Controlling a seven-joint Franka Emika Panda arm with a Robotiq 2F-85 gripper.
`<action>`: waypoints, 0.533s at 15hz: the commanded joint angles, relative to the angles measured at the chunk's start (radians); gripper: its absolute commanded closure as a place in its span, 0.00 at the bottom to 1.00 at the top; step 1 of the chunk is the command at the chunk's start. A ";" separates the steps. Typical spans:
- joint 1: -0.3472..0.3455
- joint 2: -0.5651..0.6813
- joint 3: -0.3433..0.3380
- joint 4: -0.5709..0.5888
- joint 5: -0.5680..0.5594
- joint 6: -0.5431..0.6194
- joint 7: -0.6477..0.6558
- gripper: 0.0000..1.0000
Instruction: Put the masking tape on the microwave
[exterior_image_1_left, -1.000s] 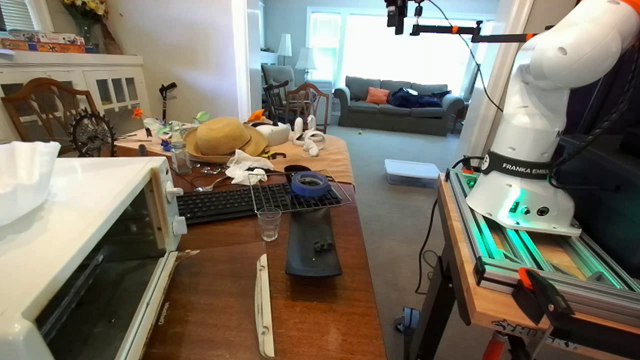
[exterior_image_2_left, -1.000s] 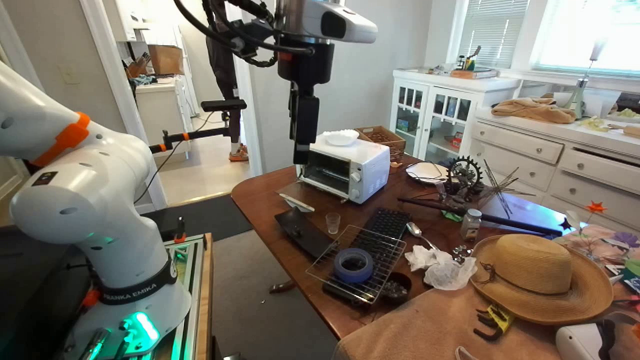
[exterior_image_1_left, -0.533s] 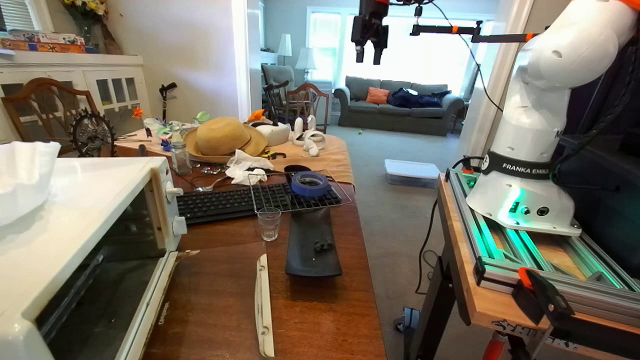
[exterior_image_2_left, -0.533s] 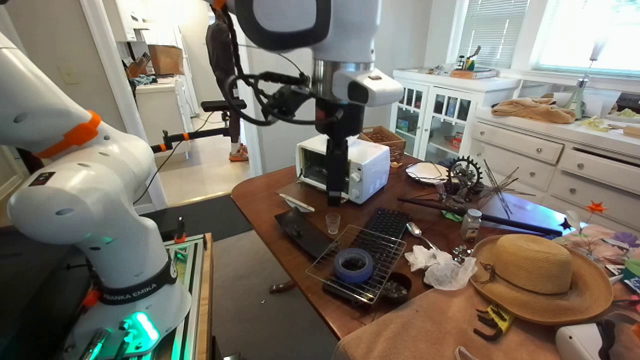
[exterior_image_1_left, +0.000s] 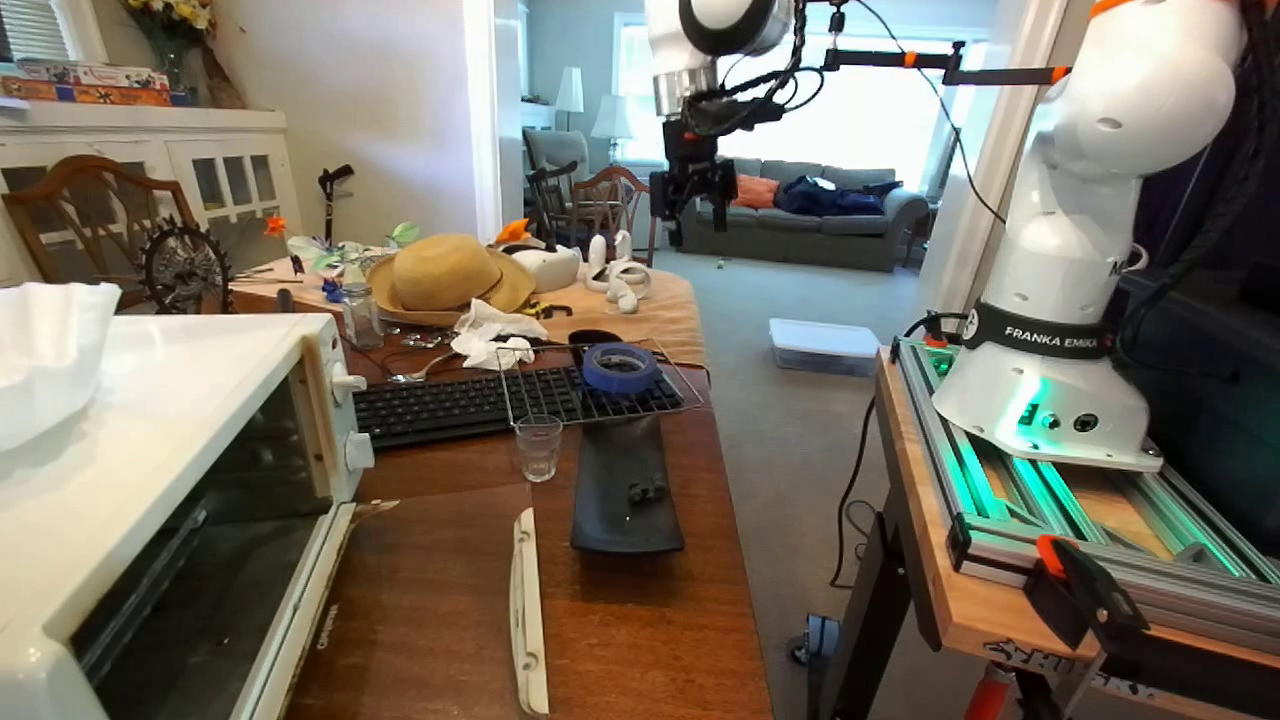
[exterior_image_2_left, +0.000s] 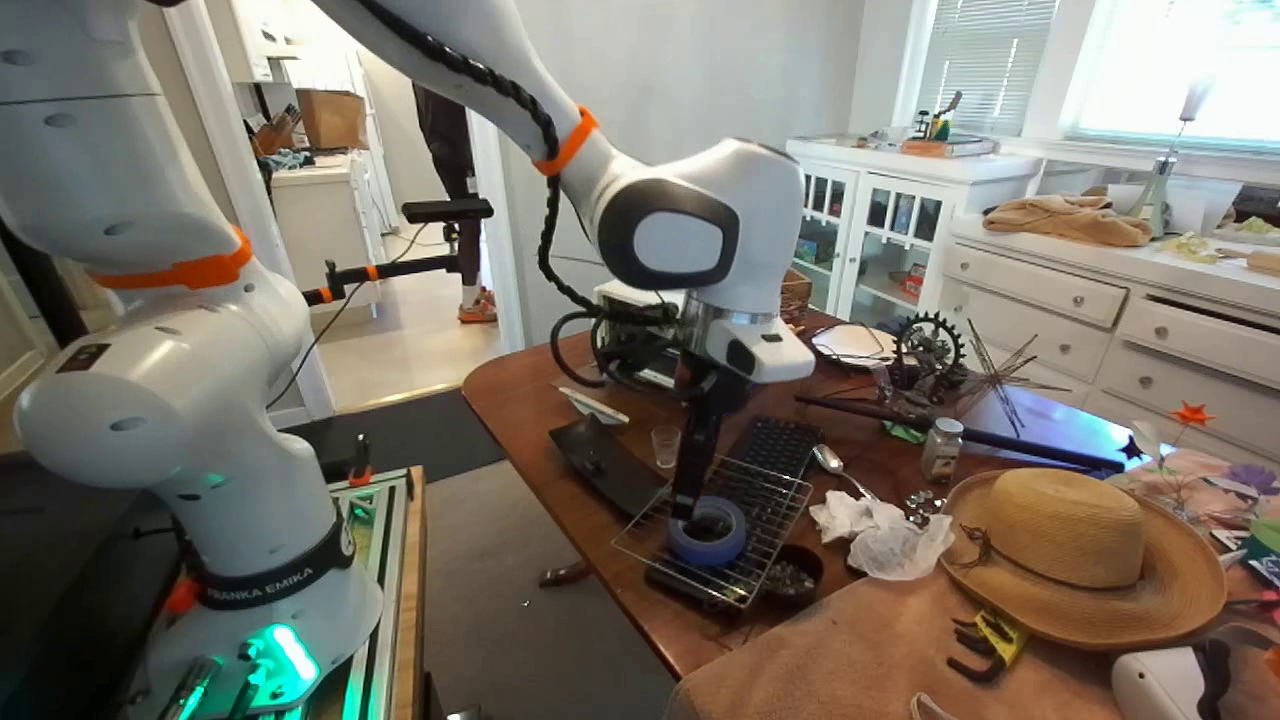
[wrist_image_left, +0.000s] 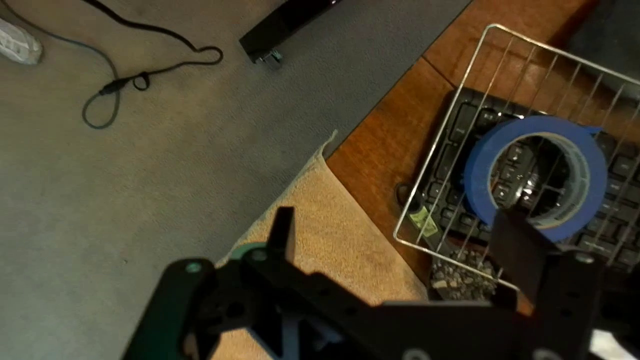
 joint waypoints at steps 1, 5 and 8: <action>0.032 0.158 0.006 0.035 -0.039 0.028 0.120 0.00; 0.069 0.186 -0.015 0.028 -0.012 0.013 0.131 0.00; 0.086 0.240 -0.017 0.051 -0.003 0.012 0.147 0.00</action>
